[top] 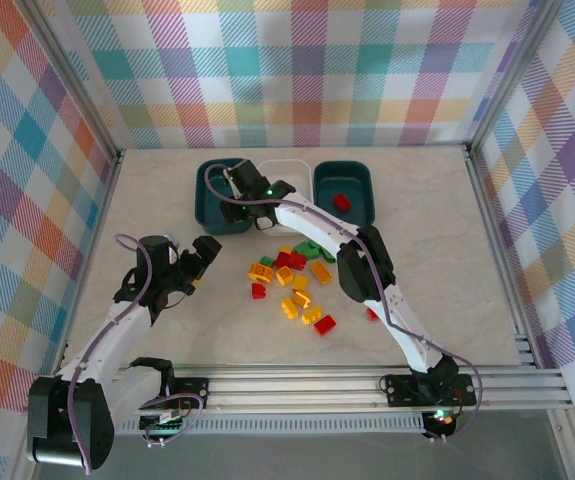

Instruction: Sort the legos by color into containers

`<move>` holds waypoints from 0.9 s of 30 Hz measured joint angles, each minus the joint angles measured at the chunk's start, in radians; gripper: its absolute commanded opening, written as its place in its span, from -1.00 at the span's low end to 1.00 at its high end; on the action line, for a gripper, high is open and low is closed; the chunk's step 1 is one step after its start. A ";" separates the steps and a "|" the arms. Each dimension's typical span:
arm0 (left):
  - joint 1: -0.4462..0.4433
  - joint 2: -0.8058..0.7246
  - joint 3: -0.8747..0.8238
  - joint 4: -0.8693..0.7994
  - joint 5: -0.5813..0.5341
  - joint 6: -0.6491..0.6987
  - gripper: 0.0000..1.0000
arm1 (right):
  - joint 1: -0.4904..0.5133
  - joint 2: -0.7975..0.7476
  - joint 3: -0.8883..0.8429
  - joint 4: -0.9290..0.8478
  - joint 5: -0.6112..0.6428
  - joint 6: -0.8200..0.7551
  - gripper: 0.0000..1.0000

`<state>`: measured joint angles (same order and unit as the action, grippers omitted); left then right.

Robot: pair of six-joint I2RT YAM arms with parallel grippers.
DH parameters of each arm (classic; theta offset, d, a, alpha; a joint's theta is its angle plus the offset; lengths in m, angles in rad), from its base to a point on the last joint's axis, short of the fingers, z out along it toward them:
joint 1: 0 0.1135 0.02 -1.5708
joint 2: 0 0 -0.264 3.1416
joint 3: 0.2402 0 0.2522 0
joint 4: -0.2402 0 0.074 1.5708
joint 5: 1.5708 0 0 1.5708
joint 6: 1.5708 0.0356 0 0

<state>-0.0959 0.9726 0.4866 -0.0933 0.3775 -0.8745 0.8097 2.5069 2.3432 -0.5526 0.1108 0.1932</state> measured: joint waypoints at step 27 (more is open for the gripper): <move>-0.502 0.316 0.187 0.183 -0.055 0.165 1.00 | -0.151 -1.246 -1.578 -0.201 0.166 0.367 0.58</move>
<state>-0.5980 1.2888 0.6731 0.0902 0.3229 -0.7094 0.6582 1.2606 0.7654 -0.7540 0.2768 0.5598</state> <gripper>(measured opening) 0.997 0.808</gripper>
